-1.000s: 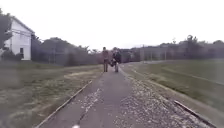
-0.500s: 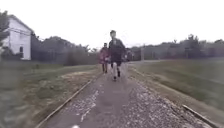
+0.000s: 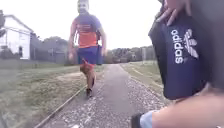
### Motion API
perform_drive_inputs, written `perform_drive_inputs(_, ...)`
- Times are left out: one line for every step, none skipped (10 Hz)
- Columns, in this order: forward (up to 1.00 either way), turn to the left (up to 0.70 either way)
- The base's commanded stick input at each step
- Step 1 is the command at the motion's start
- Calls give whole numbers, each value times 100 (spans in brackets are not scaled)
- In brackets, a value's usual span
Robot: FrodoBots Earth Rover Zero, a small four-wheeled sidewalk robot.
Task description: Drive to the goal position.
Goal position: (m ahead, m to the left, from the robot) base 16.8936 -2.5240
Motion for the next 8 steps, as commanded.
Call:
perform_drive_inputs(0,0)
perform_drive_inputs(0,0)
perform_drive_inputs(0,0)
perform_drive_inputs(0,0)
perform_drive_inputs(45,0)
perform_drive_inputs(45,0)
perform_drive_inputs(45,0)
perform_drive_inputs(45,0)
